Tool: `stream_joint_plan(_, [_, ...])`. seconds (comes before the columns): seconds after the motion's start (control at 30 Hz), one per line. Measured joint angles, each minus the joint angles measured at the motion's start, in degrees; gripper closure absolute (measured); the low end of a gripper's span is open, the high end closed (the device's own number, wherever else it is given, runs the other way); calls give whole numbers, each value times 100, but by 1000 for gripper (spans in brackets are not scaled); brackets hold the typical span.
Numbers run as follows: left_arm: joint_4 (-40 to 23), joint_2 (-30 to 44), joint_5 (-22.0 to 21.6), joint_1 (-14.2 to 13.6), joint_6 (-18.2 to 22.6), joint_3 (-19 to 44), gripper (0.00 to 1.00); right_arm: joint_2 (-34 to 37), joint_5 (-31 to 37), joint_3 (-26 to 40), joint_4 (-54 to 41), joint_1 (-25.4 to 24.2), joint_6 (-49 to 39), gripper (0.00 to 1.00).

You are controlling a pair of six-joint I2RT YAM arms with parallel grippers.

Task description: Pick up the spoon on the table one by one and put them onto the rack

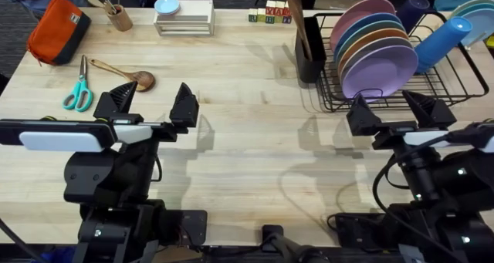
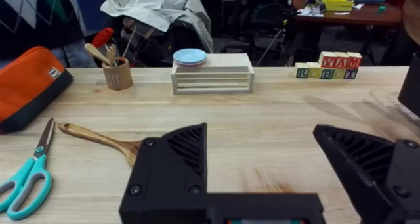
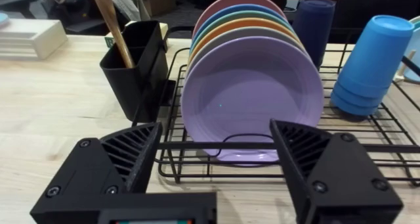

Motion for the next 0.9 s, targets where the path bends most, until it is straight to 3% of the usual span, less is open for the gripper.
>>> stream_joint_plan(0.53, [133,2,0,0,0,0,8,0,0,2,-37,0,0,8])
stream_joint_plan(0.73, [-1269,41,-228,-2,0,628,8,24,-9,323,-667,0,42,8])
stream_joint_plan(0.9, [-1750,532,-449,0,0,1639,8,575,-7,1296,-1564,0,42,8])
